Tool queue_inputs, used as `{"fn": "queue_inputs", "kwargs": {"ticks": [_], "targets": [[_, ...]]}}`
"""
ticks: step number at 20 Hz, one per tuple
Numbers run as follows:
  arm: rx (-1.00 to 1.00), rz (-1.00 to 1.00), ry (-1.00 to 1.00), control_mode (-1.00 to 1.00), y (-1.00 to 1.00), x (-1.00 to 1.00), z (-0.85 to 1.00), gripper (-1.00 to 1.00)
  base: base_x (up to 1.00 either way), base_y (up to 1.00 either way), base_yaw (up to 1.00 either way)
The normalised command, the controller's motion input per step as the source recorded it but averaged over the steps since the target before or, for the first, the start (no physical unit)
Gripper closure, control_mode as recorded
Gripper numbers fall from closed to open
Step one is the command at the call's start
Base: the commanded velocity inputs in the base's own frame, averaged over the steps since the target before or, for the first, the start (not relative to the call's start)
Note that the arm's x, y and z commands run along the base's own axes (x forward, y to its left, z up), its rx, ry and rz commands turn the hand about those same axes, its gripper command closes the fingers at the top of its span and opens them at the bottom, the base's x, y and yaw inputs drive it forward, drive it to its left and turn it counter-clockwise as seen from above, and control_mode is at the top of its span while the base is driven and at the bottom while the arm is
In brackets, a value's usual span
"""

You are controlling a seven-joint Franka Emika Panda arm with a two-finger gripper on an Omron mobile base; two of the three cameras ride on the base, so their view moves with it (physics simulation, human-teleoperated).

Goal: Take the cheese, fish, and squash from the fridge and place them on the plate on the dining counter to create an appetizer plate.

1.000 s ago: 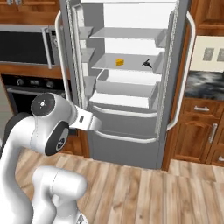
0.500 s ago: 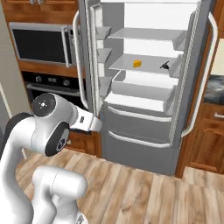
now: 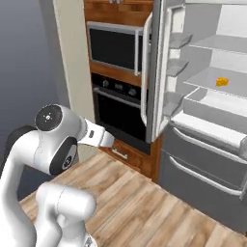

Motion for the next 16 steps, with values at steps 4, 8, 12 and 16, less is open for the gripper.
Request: {"fn": "queue_inputs", "kwargs": {"ticks": [4,8,12,16], "targets": [[0.00,0.00,0.00,1.00,0.00,0.00,0.00,1.00,-0.30,0.00,0.70],[0.00,0.00,0.00,1.00,0.00,0.00,0.00,1.00,-0.37,0.00,0.71],[0.00,0.00,0.00,1.00,0.00,0.00,0.00,1.00,-0.36,0.00,0.70],[0.00,0.00,0.00,1.00,0.00,0.00,0.00,1.00,-0.29,0.00,0.69]]}}
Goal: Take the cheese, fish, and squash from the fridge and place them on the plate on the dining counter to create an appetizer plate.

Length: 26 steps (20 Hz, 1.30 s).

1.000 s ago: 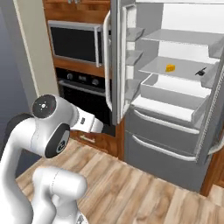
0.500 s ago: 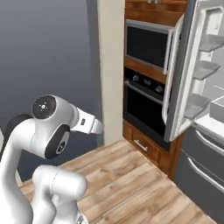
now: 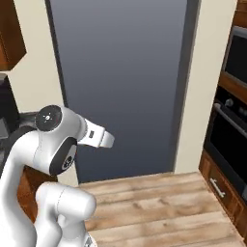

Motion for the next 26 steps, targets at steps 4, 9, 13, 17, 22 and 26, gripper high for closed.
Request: {"fn": "queue_inputs", "kwargs": {"ticks": [4,9,13,17,22,26], "targets": [[0.00,0.00,0.00,1.00,0.00,0.00,0.00,1.00,-0.32,0.00,0.69],[0.00,0.00,0.00,1.00,0.00,0.00,0.00,1.00,-0.52,0.00,0.73],[0.00,0.00,0.00,1.00,0.00,0.00,0.00,1.00,-0.57,0.00,0.74],[0.00,0.00,0.00,1.00,0.00,0.00,0.00,1.00,-0.43,0.00,0.72],[0.00,0.00,0.00,1.00,0.00,0.00,0.00,1.00,-0.32,0.00,0.71],[0.00,0.00,0.00,1.00,0.00,0.00,0.00,1.00,-0.10,0.00,0.69]]}}
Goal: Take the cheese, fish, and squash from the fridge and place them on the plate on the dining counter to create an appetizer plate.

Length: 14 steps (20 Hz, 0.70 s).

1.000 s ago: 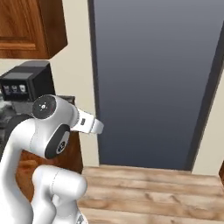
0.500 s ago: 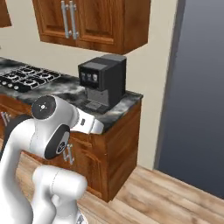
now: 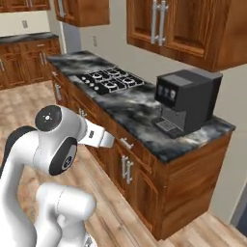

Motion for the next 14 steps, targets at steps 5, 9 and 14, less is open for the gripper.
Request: {"fn": "queue_inputs", "kwargs": {"ticks": [5,9,14], "targets": [[0.00,0.00,0.00,1.00,0.00,0.00,0.00,1.00,0.00,0.00,0.68],[0.00,0.00,0.00,1.00,0.00,0.00,0.00,1.00,0.00,0.00,0.66],[0.00,0.00,0.00,1.00,0.00,0.00,0.00,1.00,-0.51,0.00,0.64]]}}
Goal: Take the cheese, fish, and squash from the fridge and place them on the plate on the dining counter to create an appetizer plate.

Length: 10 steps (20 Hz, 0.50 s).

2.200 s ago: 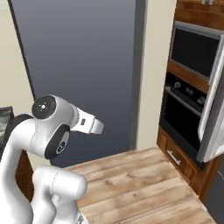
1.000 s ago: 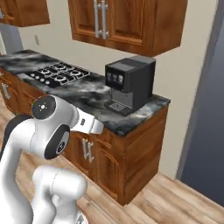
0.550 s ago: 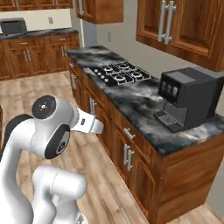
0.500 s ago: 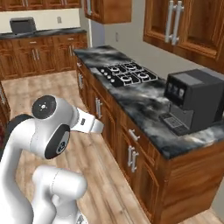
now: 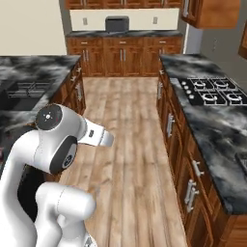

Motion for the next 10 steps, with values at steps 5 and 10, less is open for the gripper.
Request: {"fn": "queue_inputs", "kwargs": {"ticks": [5,10], "targets": [[0.00,0.00,0.00,1.00,0.00,0.00,0.00,1.00,-0.95,0.10,0.61],[0.00,0.00,0.00,1.00,0.00,0.00,0.00,1.00,-0.50,0.50,0.48]]}}
